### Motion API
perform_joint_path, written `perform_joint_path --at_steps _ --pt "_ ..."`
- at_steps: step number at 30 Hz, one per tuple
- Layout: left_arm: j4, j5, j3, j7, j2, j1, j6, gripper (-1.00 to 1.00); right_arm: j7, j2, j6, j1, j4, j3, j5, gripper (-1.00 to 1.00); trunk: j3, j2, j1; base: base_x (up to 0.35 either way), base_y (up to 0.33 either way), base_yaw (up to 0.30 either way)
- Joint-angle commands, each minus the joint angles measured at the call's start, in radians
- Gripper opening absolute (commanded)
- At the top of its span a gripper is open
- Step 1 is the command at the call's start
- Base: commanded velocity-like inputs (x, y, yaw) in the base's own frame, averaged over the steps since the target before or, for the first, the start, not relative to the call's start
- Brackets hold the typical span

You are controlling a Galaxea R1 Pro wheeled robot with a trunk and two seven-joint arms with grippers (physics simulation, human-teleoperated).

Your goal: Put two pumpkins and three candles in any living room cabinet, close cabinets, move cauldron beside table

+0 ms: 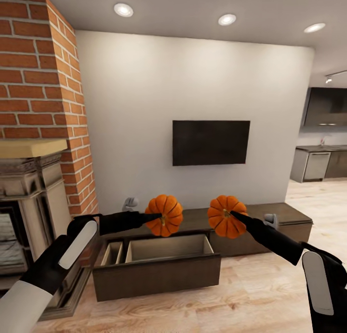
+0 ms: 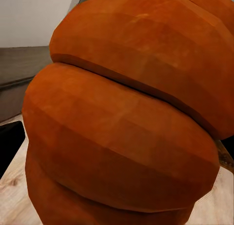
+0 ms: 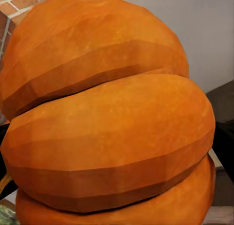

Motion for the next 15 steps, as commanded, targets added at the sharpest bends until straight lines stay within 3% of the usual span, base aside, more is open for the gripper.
perform_joint_path --at_steps 1,7,15 --pt "0.000 0.006 -0.001 0.002 0.000 -0.001 0.006 -1.00 0.012 0.000 0.006 -0.001 0.000 -0.002 0.002 -1.00 -0.003 -0.001 0.000 0.000 -0.250 0.199" --pt "0.000 0.005 -0.001 0.004 -0.003 -0.001 0.006 -1.00 0.012 0.000 0.006 0.000 0.000 -0.002 0.002 -1.00 -0.010 -0.001 0.000 0.127 -0.203 0.199" --pt "0.000 0.005 -0.001 0.004 -0.005 -0.001 0.004 -1.00 0.011 -0.003 0.006 0.000 0.000 -0.004 0.002 -1.00 -0.019 -0.001 0.000 0.186 -0.116 0.199"
